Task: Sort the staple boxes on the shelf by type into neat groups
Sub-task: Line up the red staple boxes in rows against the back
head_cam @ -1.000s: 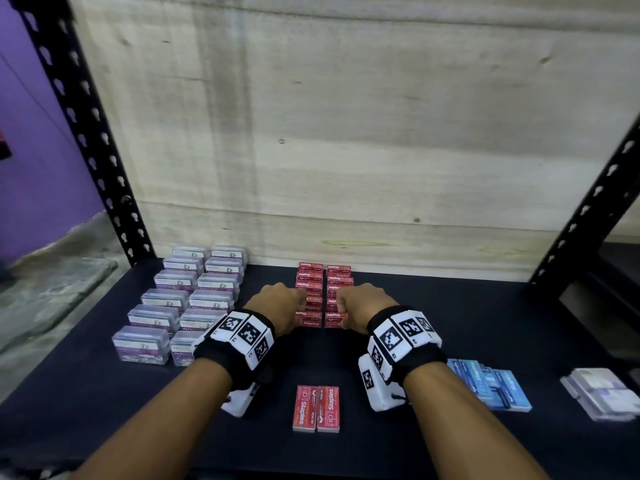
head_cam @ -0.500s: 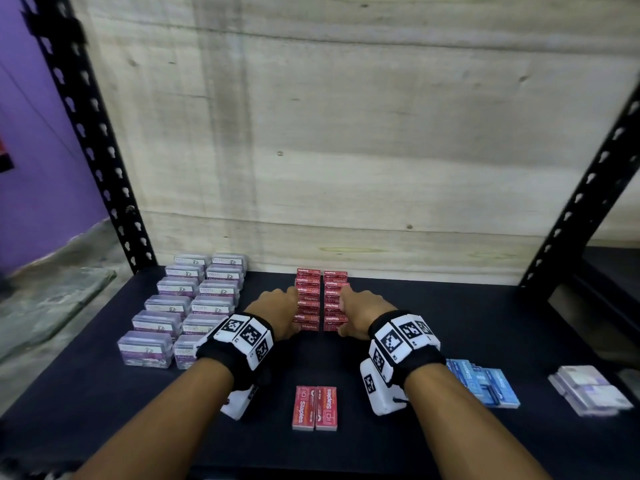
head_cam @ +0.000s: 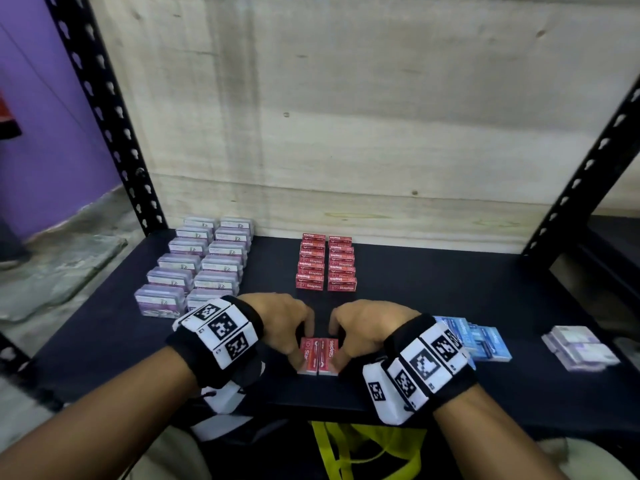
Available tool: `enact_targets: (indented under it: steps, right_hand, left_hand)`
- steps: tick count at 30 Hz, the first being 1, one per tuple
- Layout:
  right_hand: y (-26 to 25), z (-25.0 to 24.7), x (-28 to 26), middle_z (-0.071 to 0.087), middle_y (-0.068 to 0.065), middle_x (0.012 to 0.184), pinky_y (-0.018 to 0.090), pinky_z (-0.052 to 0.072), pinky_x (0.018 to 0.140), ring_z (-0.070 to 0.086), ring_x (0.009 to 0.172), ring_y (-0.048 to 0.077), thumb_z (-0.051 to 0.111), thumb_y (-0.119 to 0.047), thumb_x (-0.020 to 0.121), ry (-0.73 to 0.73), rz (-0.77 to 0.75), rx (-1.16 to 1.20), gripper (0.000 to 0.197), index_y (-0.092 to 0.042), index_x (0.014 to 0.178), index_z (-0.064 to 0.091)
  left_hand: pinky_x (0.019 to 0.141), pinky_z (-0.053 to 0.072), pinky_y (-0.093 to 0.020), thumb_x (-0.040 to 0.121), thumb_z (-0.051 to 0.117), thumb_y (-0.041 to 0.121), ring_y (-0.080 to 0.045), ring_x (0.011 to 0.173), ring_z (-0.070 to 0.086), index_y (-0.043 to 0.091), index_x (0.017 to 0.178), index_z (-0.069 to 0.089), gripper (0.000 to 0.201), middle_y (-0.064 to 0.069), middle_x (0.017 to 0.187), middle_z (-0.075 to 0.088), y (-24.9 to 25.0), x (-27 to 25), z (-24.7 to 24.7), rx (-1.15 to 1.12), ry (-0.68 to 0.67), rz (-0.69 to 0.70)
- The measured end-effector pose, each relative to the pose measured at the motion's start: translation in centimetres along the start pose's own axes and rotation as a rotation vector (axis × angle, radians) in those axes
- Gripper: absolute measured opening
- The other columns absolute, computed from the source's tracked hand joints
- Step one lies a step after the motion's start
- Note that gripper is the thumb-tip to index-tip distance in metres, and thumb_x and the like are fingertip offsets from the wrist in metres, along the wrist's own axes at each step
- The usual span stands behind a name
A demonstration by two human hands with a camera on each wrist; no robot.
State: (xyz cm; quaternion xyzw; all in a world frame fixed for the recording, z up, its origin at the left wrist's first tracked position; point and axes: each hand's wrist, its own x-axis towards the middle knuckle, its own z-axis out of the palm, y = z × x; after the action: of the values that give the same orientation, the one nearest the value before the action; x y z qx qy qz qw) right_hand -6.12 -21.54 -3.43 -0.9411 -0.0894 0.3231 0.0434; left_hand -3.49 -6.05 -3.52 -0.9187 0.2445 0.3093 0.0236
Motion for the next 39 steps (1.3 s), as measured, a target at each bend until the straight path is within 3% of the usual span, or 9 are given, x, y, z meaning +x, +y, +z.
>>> enact_targets:
  steps: [3, 6, 12, 16, 20, 23, 28, 34, 39]
  right_hand:
    - [-0.2, 0.5, -0.1, 0.059, 0.0, 0.121, 0.04, 0.054, 0.088, 0.06, 0.105, 0.02, 0.085, -0.045, 0.069, -0.036, -0.003, -0.071, 0.071, -0.02, 0.128, 0.054]
    - [-0.3, 1.1, 0.2, 0.055, 0.003, 0.121, 0.043, 0.055, 0.089, 0.059, 0.105, 0.024, 0.086, -0.041, 0.07, 0.017, -0.01, -0.119, 0.07, -0.017, 0.127, 0.054]
    - [0.5, 1.3, 1.1, 0.06, 0.008, 0.119, 0.032, 0.049, 0.075, 0.06, 0.107, 0.027, 0.077, -0.032, 0.081, 0.243, 0.036, -0.062, 0.049, -0.011, 0.12, 0.056]
    - [0.5, 0.8, 1.3, 0.062, 0.008, 0.116, 0.031, 0.049, 0.074, 0.061, 0.106, 0.027, 0.079, -0.032, 0.08, 0.26, 0.066, -0.034, 0.045, -0.011, 0.114, 0.059]
    - [1.0, 0.1, 1.1, 0.06, 0.007, 0.124, 0.033, 0.052, 0.081, 0.061, 0.109, 0.025, 0.083, -0.032, 0.077, 0.191, 0.051, -0.006, 0.06, -0.013, 0.125, 0.054]
    - [1.5, -0.5, 0.9, 0.052, 0.006, 0.139, 0.035, 0.05, 0.098, 0.055, 0.123, 0.027, 0.073, -0.014, 0.086, 0.177, -0.006, 0.0, 0.066, -0.023, 0.144, 0.044]
    - [1.4, -0.6, 1.3, 0.051, 0.002, 0.145, 0.038, 0.045, 0.106, 0.049, 0.13, 0.028, 0.05, 0.0, 0.094, 0.165, -0.101, -0.173, 0.061, -0.031, 0.146, 0.047]
    - [1.9, -0.5, 2.4, 0.058, 0.008, 0.131, 0.04, 0.052, 0.096, 0.057, 0.117, 0.029, 0.068, -0.013, 0.09, 0.214, -0.006, -0.089, 0.04, -0.02, 0.129, 0.062]
    - [2.3, -1.0, 3.0, 0.058, 0.011, 0.124, 0.034, 0.05, 0.084, 0.058, 0.112, 0.029, 0.069, -0.015, 0.09, 0.289, 0.073, -0.06, 0.034, -0.01, 0.122, 0.057]
  left_hand:
    - [0.088, 0.048, -0.03, 0.061, 0.085, 0.053, -0.014, 0.096, 0.055, 0.033, 0.123, 0.051, 0.073, 0.01, 0.105, 0.058, 0.4, -0.3, 0.5, 0.061, 0.0, -0.006]
    - [0.092, 0.05, -0.037, 0.066, 0.083, 0.051, -0.018, 0.103, 0.056, 0.027, 0.123, 0.052, 0.069, 0.004, 0.117, 0.06, 0.8, -0.2, 0.9, 0.159, 0.045, -0.016]
    - [0.085, 0.053, -0.036, 0.076, 0.074, 0.05, -0.025, 0.108, 0.058, 0.017, 0.117, 0.056, 0.055, -0.004, 0.117, 0.061, 0.9, 0.3, 1.2, 0.156, 0.206, -0.143]
    - [0.085, 0.052, -0.037, 0.075, 0.075, 0.05, -0.026, 0.11, 0.056, 0.014, 0.116, 0.058, 0.057, -0.006, 0.117, 0.06, 0.6, 0.8, 0.8, 0.117, 0.225, -0.18]
    - [0.089, 0.047, -0.037, 0.073, 0.082, 0.038, -0.028, 0.121, 0.05, 0.02, 0.138, 0.041, 0.078, -0.007, 0.131, 0.053, -0.1, 1.0, 0.0, 0.106, 0.139, -0.16]
    - [0.098, 0.046, -0.038, 0.09, 0.064, 0.023, -0.03, 0.125, 0.049, 0.036, 0.147, 0.033, 0.067, -0.008, 0.138, 0.049, -0.5, 1.2, -0.2, 0.138, 0.146, -0.092]
    - [0.102, 0.042, -0.039, 0.1, 0.047, 0.019, -0.031, 0.128, 0.044, 0.044, 0.147, 0.035, 0.054, -0.009, 0.141, 0.046, -0.3, 2.0, -0.2, 0.295, 0.095, -0.03]
    - [0.088, 0.044, -0.036, 0.096, 0.057, 0.026, -0.028, 0.119, 0.052, 0.028, 0.132, 0.049, 0.037, -0.008, 0.13, 0.05, -1.3, 2.2, -0.2, 0.154, 0.166, -0.075]
    - [0.085, 0.043, -0.036, 0.098, 0.051, 0.025, -0.031, 0.114, 0.053, 0.015, 0.126, 0.041, 0.031, -0.012, 0.123, 0.053, -1.7, 2.8, -0.1, 0.056, 0.254, -0.138]
